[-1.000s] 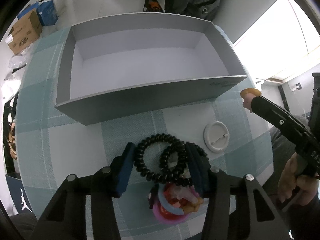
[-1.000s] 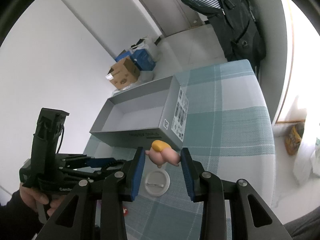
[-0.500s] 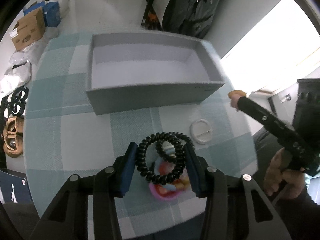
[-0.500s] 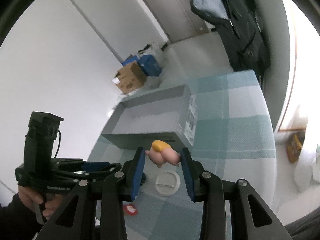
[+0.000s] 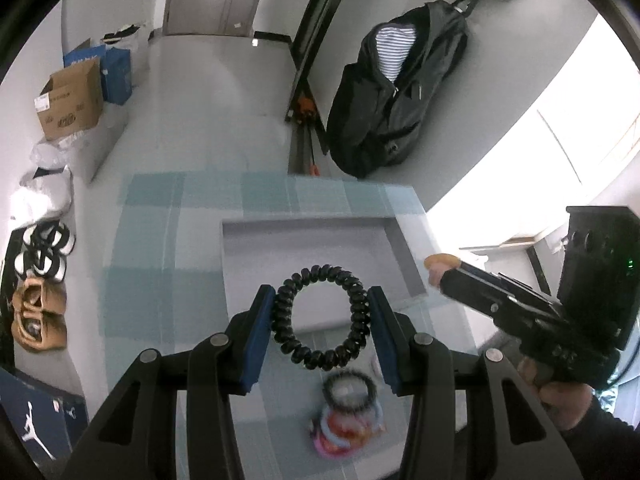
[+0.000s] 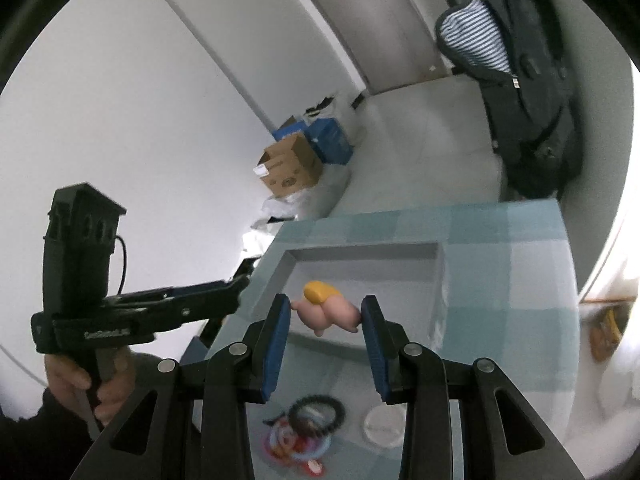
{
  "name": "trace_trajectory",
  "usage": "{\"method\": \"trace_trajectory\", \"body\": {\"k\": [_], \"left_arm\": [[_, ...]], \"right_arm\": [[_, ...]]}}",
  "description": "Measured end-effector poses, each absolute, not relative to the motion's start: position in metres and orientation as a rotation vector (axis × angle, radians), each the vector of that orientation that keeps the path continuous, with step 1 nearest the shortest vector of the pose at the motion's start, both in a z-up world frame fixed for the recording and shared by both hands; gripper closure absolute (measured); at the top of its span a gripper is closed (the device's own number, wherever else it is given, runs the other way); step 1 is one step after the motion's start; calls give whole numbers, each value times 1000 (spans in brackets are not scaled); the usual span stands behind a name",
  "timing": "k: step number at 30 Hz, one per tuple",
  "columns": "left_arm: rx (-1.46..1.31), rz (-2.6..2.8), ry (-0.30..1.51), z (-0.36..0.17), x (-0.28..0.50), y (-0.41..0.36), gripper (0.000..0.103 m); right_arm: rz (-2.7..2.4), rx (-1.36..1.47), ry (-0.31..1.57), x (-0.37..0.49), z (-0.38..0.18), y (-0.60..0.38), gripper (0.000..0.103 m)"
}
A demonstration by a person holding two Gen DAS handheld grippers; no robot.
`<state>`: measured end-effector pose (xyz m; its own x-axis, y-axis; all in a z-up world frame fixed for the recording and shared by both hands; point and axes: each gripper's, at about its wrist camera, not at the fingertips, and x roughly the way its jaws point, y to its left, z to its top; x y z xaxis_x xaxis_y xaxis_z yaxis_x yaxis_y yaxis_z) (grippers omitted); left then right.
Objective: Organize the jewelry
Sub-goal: 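Lower the pig and hair tie into the grey box while opening both grippers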
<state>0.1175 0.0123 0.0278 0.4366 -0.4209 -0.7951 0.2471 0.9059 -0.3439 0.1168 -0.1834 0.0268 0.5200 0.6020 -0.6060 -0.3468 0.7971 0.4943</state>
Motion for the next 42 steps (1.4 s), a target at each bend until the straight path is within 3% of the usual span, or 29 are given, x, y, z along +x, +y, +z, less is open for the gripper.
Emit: {"method": "trace_trajectory", "body": {"k": [11,22,26,29,30,32,42], "left_arm": [[-211,-414,1116,-20,157,19,62],[-279,-493,1126,-29,180,21,59],[-360,-539,1129,-29,183,27,50],[-378,-541,1107,-25,180,29,37],[-382,-541,1094,-22,178,30,35],[-382,-536,1072,-18,175,32,35],[-300,-399,985,5,142,31,35]], "right_arm": [[517,310,1048,179,-2,-150,68],[470,343,1131,203,-27,-150,66],[466,360,1112,203,-23,-156,48],[470,377,1086,197,-14,-164,48],[470,378,1073,194,-11,-167,44],[474,378,1039,186,-4,-172,37],[476,362,918,151,22,-194,28]]}}
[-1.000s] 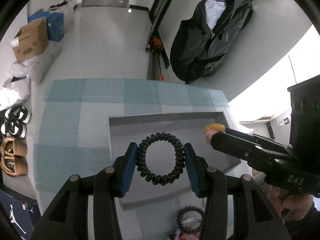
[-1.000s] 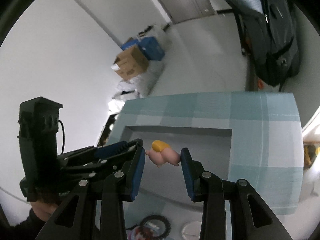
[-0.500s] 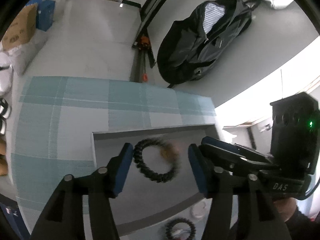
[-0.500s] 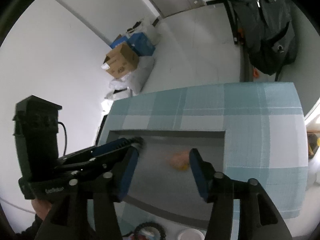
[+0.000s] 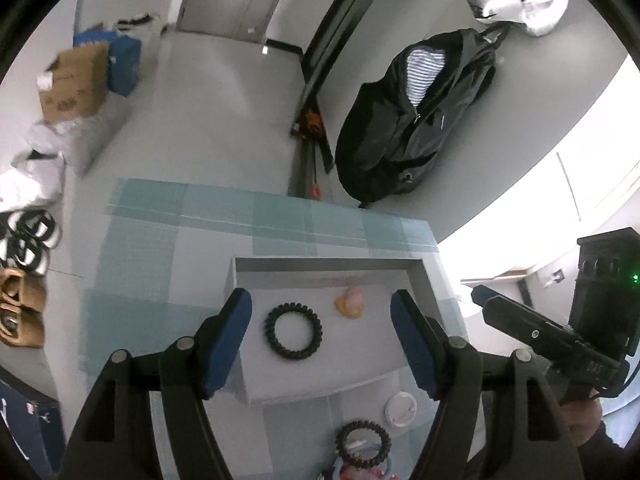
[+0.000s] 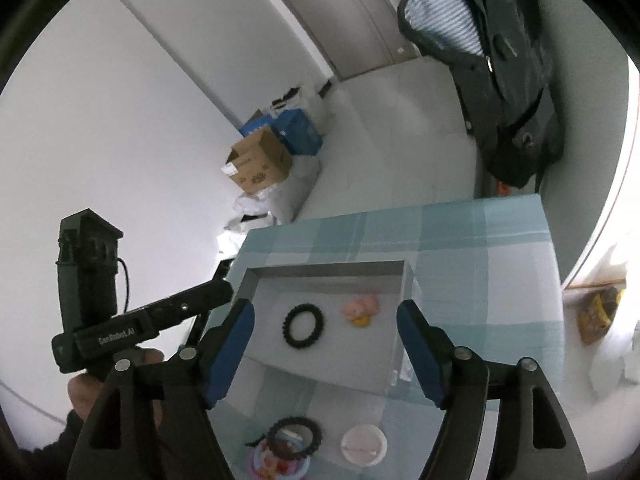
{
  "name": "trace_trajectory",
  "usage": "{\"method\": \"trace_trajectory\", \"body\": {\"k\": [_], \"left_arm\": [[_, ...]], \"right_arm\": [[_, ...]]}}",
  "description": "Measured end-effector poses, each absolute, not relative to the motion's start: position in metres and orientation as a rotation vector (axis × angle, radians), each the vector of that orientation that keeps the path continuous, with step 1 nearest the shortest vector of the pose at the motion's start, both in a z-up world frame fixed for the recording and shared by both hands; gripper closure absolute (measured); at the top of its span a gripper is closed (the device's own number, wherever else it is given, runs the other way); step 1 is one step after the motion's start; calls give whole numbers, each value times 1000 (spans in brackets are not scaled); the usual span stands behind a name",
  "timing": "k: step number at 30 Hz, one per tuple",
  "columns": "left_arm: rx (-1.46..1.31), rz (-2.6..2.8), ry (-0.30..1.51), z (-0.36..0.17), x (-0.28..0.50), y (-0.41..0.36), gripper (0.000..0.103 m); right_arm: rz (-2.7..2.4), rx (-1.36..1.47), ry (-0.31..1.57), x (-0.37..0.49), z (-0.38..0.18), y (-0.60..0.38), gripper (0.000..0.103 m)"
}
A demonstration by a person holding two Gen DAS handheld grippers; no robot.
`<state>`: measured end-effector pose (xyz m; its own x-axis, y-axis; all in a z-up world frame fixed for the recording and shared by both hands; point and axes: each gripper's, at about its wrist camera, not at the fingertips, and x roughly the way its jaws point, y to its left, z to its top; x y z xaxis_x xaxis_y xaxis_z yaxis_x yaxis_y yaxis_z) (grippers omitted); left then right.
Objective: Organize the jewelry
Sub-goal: 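Lower the pig and hair tie into the grey box while opening both grippers, then grasp another black coiled hair tie from the ring pile with the right gripper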
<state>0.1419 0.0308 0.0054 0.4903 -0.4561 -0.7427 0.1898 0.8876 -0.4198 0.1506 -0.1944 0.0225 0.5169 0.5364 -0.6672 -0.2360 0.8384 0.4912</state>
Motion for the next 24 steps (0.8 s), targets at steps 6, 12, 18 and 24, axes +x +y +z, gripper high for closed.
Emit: {"method": "trace_trajectory", "body": {"k": [6,12,18,24], "left_arm": [[-229,-333,940,16,109,24,35],[-204,-261,951,9,83,21,35],[-188,-256,994,-2,63,14,35],[-193,-228,1025,-9,46,13,35]], "right_arm": [[489,316,839,123,34,-200,17],[494,273,801,99,34,-205,8],[505,267,832,80,18,-208,6],[548,326,904,72,-6,-207,5]]}}
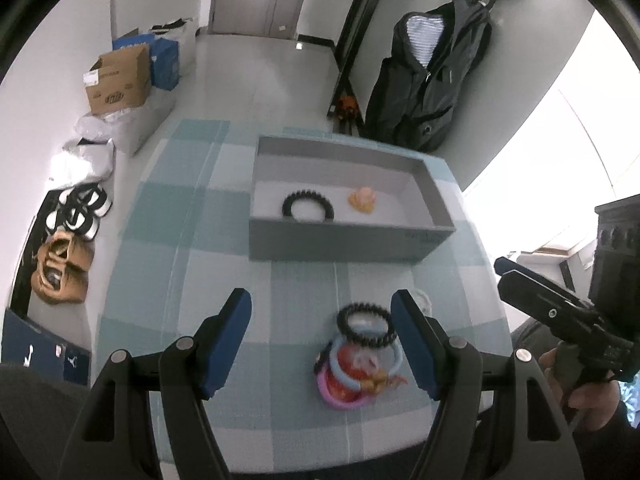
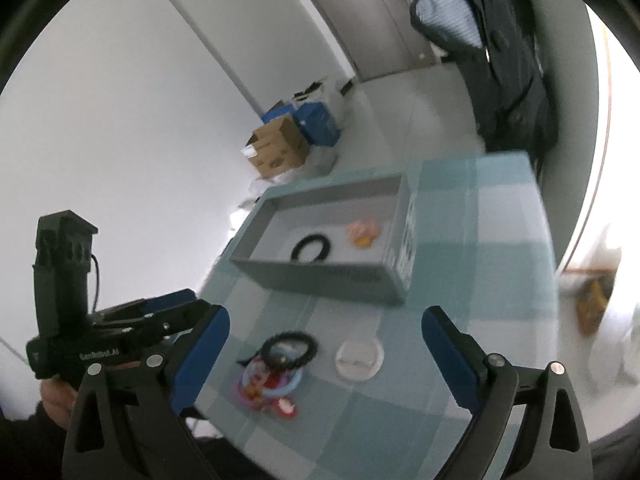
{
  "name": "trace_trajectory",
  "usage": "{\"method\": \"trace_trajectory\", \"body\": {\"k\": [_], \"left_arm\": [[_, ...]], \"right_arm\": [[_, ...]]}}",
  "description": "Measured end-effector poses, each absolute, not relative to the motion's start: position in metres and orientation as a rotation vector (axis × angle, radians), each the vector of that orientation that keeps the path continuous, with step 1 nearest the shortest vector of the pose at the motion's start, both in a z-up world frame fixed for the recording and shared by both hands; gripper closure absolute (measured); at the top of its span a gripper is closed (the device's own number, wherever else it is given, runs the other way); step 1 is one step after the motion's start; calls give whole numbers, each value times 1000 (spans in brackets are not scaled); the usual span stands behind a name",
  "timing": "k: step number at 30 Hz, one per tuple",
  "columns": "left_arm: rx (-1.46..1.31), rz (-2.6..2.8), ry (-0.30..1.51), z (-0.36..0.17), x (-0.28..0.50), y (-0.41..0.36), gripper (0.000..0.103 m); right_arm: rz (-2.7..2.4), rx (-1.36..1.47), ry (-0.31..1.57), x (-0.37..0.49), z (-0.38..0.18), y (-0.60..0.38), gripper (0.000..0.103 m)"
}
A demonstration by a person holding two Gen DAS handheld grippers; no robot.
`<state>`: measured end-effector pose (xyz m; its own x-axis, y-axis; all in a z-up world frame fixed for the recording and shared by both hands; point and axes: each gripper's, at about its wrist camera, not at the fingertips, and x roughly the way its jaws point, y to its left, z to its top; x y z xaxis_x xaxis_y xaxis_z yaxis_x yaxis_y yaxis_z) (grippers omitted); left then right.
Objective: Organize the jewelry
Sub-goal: 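Grasp another black coiled hair tie from the ring pile with the right gripper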
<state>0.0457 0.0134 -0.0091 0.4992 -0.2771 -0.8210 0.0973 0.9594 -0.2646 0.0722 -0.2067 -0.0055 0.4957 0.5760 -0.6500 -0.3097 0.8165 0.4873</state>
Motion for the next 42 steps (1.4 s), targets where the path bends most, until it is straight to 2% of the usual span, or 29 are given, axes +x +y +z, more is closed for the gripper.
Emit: {"method": "trace_trajectory", "body": {"k": [10,14,22,28,32,35,42], "left_arm": [[-245,-155,1052,-29,31,28,34],[-288,-127,1046,-32,33,41,24],[-318,-114,1044,-38,31,52,24],[-334,-110,1048,-41,32,57,24],[-341,-107,1048,-41,32,59,24],[-341,-103,1051,-42,33,59,24],[-341,-105,1067,-45,35,59,24]], "right_arm": [[623,325,1044,73,-37,-170,5],[628,271,1062,74,-43,-152,5],[649,193,1080,78,-49,-130,7],[641,148,1078,81,-54,-120,20],[643,122,1103,83,-59,-113,38],[636,69,1081,78,-57,-112,40],[649,79,1080,79,-57,-115,54]]}}
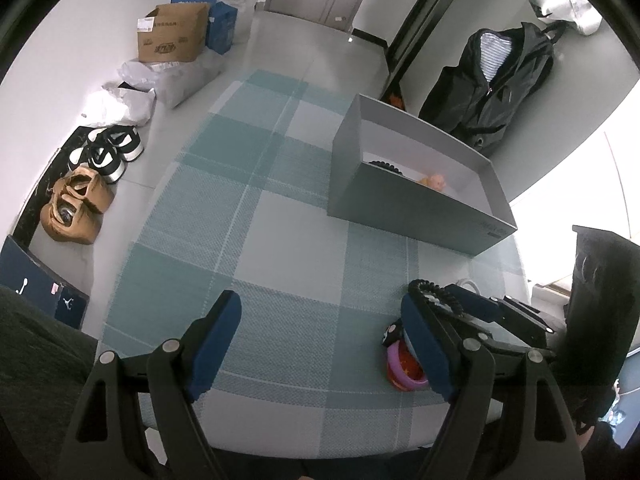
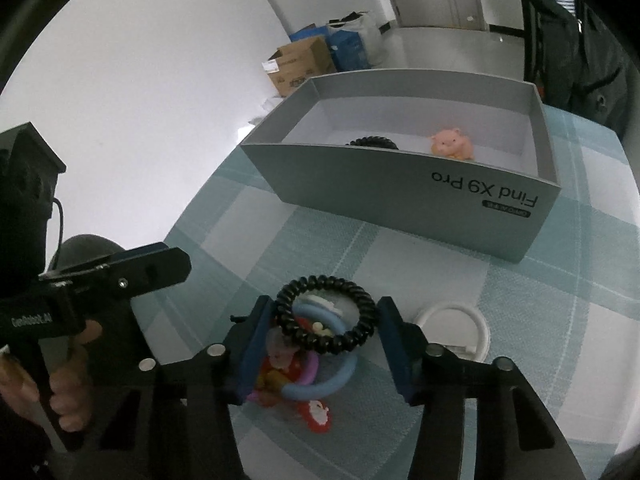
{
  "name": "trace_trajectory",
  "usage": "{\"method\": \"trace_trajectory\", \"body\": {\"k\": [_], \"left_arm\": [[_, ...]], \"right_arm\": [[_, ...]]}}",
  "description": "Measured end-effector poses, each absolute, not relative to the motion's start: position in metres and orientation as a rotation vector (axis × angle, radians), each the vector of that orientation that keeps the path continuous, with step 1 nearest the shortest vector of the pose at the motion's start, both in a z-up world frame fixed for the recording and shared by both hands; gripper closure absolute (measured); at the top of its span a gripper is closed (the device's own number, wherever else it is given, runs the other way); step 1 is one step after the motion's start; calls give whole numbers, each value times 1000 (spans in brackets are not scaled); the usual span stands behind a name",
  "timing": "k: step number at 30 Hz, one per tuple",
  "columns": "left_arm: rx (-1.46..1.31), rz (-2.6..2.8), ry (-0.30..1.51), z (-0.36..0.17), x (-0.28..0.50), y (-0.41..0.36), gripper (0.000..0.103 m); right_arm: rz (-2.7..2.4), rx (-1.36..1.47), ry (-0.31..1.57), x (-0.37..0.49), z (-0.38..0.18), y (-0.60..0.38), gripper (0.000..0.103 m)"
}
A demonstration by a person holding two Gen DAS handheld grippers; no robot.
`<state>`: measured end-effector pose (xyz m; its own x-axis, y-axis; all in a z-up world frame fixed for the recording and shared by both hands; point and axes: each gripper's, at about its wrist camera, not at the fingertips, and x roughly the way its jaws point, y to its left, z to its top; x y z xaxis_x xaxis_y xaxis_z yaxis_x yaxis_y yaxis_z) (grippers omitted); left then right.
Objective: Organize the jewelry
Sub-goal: 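Grasp another black coiled hair tie from the ring pile with the right gripper, then carry the black hair tie with the right gripper toward the grey box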
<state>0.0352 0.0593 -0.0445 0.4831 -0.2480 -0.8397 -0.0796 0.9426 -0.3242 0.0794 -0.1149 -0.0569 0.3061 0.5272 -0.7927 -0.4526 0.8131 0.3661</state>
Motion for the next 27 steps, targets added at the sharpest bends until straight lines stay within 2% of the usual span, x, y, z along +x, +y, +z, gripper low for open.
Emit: {"method": "trace_trajectory", "body": {"k": [9,21,27], "left_arm": [[-342,-127,1094,-48,37,56,24],[-227,-283,1083,-37,31,15,24],[-178,-284,1125,-41,41,4,24]], "right_arm": [[668,202,1079,86,-55,-126,57],[664,338,978,83,-29,-161,57],[606,362,1048,94,-43,-169,57]]}}
